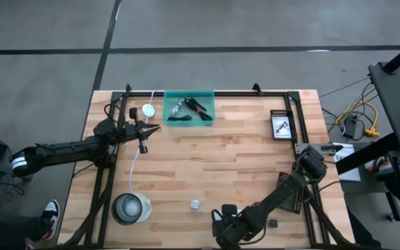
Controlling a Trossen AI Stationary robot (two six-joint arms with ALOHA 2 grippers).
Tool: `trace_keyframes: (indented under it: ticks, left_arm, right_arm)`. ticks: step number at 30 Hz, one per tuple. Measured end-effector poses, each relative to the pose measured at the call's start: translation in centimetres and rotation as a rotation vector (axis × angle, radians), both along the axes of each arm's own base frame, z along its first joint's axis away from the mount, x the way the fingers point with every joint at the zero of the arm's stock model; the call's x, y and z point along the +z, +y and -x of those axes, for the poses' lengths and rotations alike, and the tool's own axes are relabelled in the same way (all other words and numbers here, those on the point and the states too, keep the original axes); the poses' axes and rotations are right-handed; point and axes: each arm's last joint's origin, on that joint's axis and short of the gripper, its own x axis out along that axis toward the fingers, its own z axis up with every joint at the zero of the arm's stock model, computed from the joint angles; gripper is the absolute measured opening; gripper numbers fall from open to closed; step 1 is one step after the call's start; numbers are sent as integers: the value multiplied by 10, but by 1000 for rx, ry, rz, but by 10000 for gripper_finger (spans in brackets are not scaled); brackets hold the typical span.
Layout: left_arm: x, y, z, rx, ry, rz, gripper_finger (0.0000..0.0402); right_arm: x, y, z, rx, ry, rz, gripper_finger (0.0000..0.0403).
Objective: Pick and place items into bin
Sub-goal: Put the card reader box into the top black bin
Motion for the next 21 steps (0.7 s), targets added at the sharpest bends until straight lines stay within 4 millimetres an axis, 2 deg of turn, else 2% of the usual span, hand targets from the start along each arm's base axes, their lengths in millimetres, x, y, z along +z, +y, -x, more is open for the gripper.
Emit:
trace_keyframes:
  ticks: [8,21]
  left_arm:
    - [-1,0,-1,0,9,3,15]
    - [-1,1,-1,0,8,2,15]
  right_arm:
    - [-2,-1,2,35,13,30,193]
    - [-4,1,7,73,60,1,153]
